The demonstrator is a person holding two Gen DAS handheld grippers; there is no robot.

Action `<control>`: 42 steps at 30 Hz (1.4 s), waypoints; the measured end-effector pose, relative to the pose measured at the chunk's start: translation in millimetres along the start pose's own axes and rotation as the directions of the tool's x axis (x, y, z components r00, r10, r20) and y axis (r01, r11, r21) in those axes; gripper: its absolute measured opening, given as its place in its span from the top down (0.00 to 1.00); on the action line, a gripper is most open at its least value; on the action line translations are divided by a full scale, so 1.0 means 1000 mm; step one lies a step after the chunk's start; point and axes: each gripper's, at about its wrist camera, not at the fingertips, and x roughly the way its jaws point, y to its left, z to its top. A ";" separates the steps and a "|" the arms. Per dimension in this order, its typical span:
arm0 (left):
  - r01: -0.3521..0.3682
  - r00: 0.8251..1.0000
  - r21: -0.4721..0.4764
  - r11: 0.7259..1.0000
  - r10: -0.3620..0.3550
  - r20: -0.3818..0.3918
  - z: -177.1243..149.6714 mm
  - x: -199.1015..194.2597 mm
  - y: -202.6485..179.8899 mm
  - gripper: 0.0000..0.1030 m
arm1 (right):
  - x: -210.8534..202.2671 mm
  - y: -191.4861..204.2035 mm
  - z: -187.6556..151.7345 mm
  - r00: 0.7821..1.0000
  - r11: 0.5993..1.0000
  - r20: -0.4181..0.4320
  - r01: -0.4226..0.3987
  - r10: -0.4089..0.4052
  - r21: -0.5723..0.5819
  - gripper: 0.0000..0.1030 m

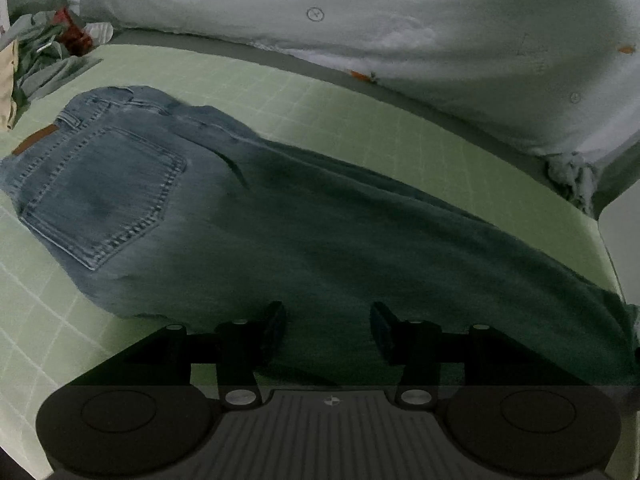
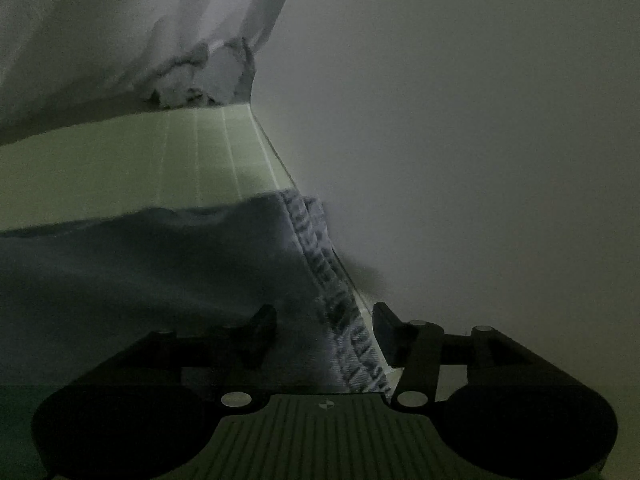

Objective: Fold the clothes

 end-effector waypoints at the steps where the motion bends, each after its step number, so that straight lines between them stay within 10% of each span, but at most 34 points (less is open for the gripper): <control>1: 0.005 1.000 -0.005 1.000 -0.005 0.002 0.000 -0.002 0.004 0.49 | -0.010 0.003 -0.001 1.000 0.999 0.018 -0.024 0.023 0.024 0.17; 12: 0.047 0.999 -0.015 0.999 -0.047 0.018 0.008 -0.023 0.077 0.43 | -0.060 0.140 -0.025 0.954 0.954 0.015 -0.299 0.299 -0.020 0.05; 17: 0.056 0.998 -0.128 0.990 -0.051 0.043 0.019 -0.030 0.139 0.40 | -0.089 0.214 -0.043 0.899 0.897 -0.033 -0.438 0.437 -0.063 0.01; 26: -0.001 0.996 -0.254 0.967 0.022 0.081 0.047 -0.028 0.237 0.36 | -0.125 0.310 -0.063 0.843 0.838 -0.103 -0.537 0.528 -0.098 0.00; 38: 0.079 0.993 -0.335 0.939 -0.044 0.112 0.076 0.021 0.308 0.20 | -0.160 0.341 -0.095 0.879 0.884 -0.104 -0.467 0.465 0.003 0.00; 40: 0.037 0.992 -0.329 0.944 0.004 0.123 0.076 0.023 0.305 0.54 | -0.163 0.340 -0.102 0.888 0.893 -0.103 -0.449 0.449 0.025 0.00; 42: 0.023 0.990 -0.321 0.947 0.023 0.140 0.076 0.022 0.304 0.59 | -0.166 0.337 -0.106 0.898 0.902 -0.088 -0.428 0.431 0.047 0.00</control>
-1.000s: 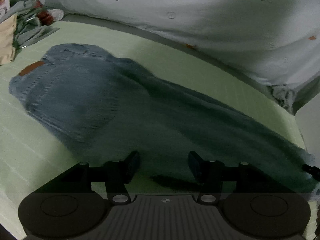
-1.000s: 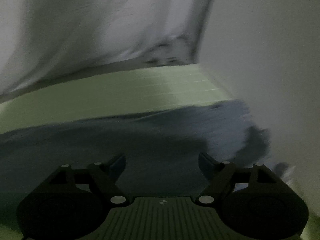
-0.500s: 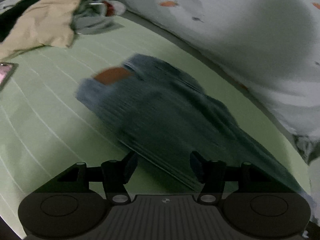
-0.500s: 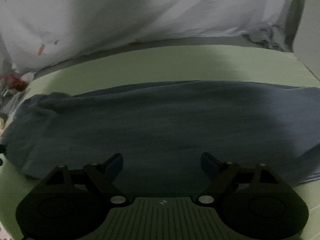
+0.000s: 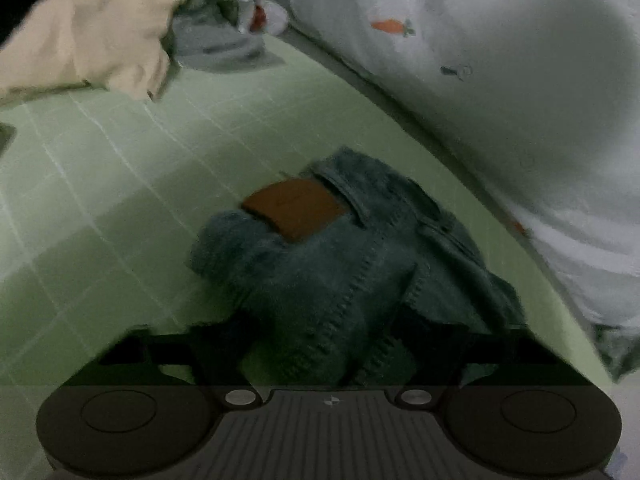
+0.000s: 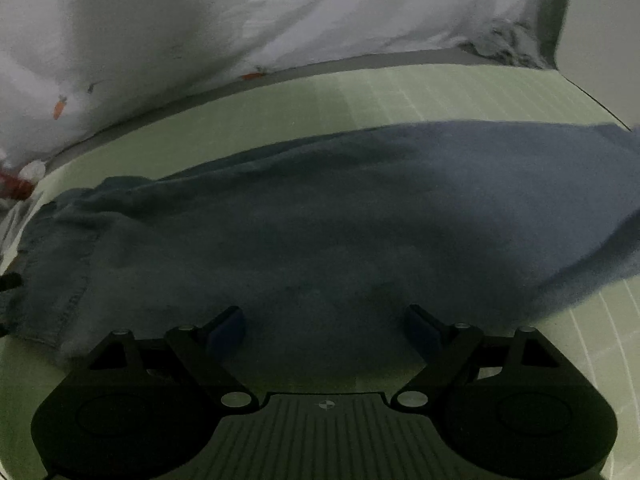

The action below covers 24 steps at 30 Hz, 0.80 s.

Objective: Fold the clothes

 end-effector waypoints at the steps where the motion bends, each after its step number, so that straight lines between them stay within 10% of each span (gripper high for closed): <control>1: 0.005 1.000 0.007 1.000 -0.005 0.010 0.001 -0.002 0.000 0.62 | -0.002 0.000 -0.001 1.000 1.000 0.016 0.010 -0.010 0.007 0.00; 6: 0.035 0.994 0.146 0.989 -0.050 0.098 0.007 -0.029 -0.027 0.68 | -0.003 -0.003 0.012 0.996 0.999 0.089 0.000 0.003 -0.033 0.00; 14: 0.112 0.954 0.424 0.899 -0.217 0.207 0.007 -0.073 -0.124 0.68 | 0.028 -0.020 0.023 0.996 0.998 -0.086 -0.028 0.024 -0.051 0.00; 24: 0.284 0.886 0.755 0.591 -0.464 0.030 -0.078 -0.089 -0.265 0.67 | -0.005 -0.102 0.028 0.998 0.988 -0.052 -0.034 0.042 0.148 0.00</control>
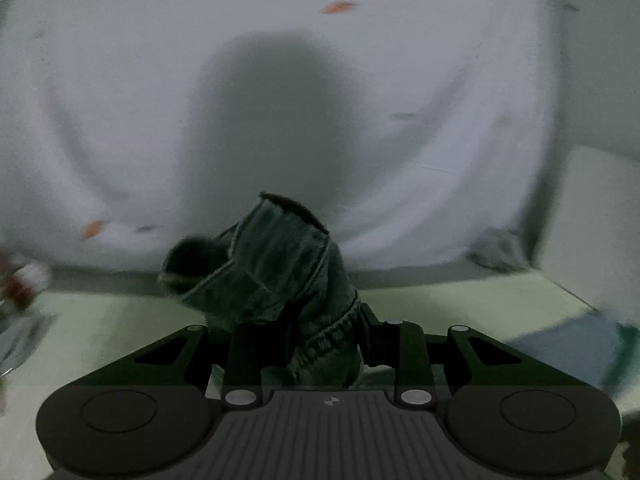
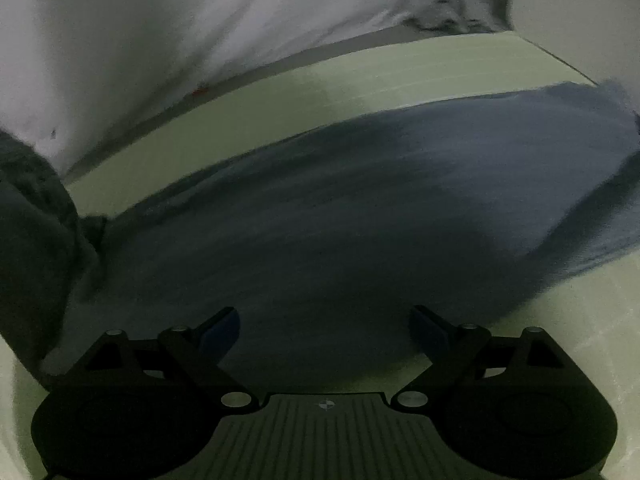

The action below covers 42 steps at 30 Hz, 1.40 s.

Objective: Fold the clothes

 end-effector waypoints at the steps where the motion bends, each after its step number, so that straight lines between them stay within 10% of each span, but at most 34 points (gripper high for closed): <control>1: 0.042 0.999 0.022 0.999 -0.041 -0.014 -0.001 0.006 -0.014 0.66 | -0.003 -0.008 0.000 1.000 1.000 0.001 0.003 -0.003 0.019 0.00; 6: 0.264 0.942 0.095 0.960 -0.236 -0.240 -0.042 0.063 -0.085 0.48 | -0.008 -0.042 -0.006 1.000 0.994 -0.013 0.023 -0.022 0.105 0.00; 11: 0.269 0.925 0.141 0.953 -0.215 -0.314 -0.061 0.076 -0.116 0.41 | -0.020 -0.058 -0.001 1.000 0.990 0.013 0.017 -0.019 0.138 0.00; 13: 0.250 0.942 0.084 0.964 -0.223 -0.252 -0.053 0.065 -0.105 0.23 | -0.026 -0.059 0.001 0.999 0.990 0.039 -0.004 -0.001 0.139 0.00; 18: 0.040 0.977 -0.010 0.999 -0.041 -0.211 -0.045 0.055 -0.058 0.23 | -0.018 -0.051 0.016 0.993 0.985 0.043 -0.118 0.114 0.122 0.00; 24: -0.169 0.956 -0.084 0.982 0.143 -0.256 -0.058 0.042 -0.012 0.24 | 0.015 0.006 0.038 0.968 0.964 0.003 -0.250 0.252 -0.093 0.00; 28: -0.212 0.949 -0.110 0.971 0.178 -0.262 -0.063 0.034 -0.002 0.24 | 0.058 0.053 0.040 0.998 0.944 -0.052 -0.060 0.045 -0.326 0.00; 31: -0.241 0.941 -0.134 0.961 0.197 -0.276 -0.068 0.032 0.002 0.24 | 0.068 0.055 0.036 0.992 0.958 -0.081 -0.112 0.094 -0.262 0.01; 34: -0.256 0.936 -0.155 0.954 0.205 -0.285 -0.071 0.031 0.000 0.24 | 0.056 0.060 0.034 0.993 0.944 -0.038 -0.114 0.108 -0.310 0.50; 35: -0.252 0.937 -0.157 0.955 0.200 -0.288 -0.069 0.032 -0.001 0.24 | 0.050 0.060 0.036 0.995 0.944 -0.013 -0.102 0.103 -0.315 0.81; 42: -0.203 0.951 -0.126 0.971 0.165 -0.261 -0.056 0.037 -0.010 0.23 | -0.015 0.049 0.048 0.972 0.951 0.185 -0.084 0.144 -0.297 0.83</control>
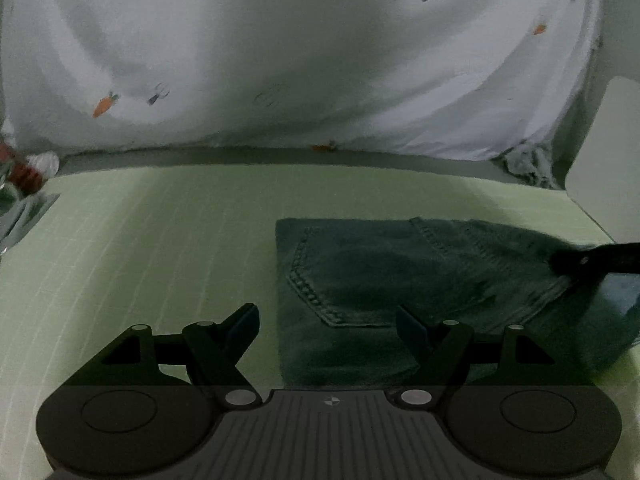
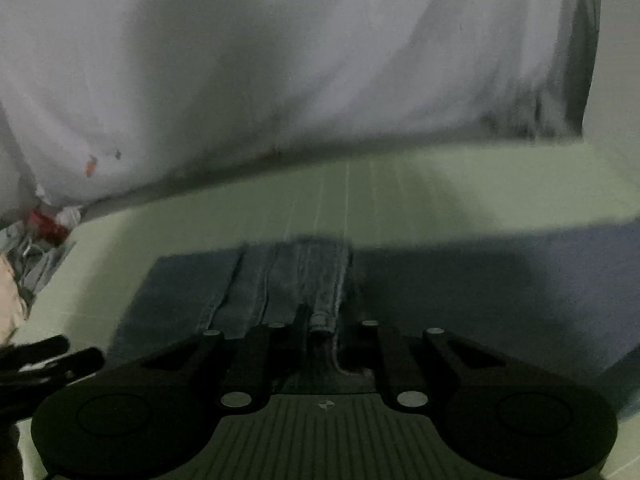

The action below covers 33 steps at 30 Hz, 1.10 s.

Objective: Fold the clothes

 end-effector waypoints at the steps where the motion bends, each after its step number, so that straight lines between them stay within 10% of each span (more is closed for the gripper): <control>1: 0.008 1.000 0.006 1.000 -0.008 -0.001 0.001 0.001 -0.002 0.23 | -0.002 -0.002 -0.001 1.000 1.000 0.008 0.024 -0.024 -0.015 0.83; 6: 0.052 0.998 0.069 0.996 -0.050 -0.025 0.000 0.008 -0.017 0.23 | 0.024 -0.032 -0.026 0.988 0.995 -0.118 0.097 -0.097 0.000 0.81; 12: 0.110 0.993 0.133 0.985 -0.105 -0.047 0.001 0.016 -0.039 0.23 | 0.030 -0.056 -0.047 0.986 0.986 -0.140 0.105 -0.087 0.129 0.25; 17: 0.159 0.987 0.214 0.964 -0.147 -0.071 0.004 0.030 -0.069 0.23 | -0.002 -0.107 -0.048 0.983 0.939 -0.039 0.181 -0.178 0.293 0.01; 26: 0.264 0.963 0.328 0.907 -0.227 -0.148 0.006 0.059 -0.146 0.22 | -0.059 -0.222 -0.097 0.909 0.712 -0.061 0.362 -0.411 0.602 0.00; 33: 0.372 0.904 0.242 0.896 -0.291 -0.314 -0.002 0.109 -0.206 0.22 | -0.073 -0.291 -0.105 0.862 0.614 -0.067 0.411 -0.503 0.674 0.00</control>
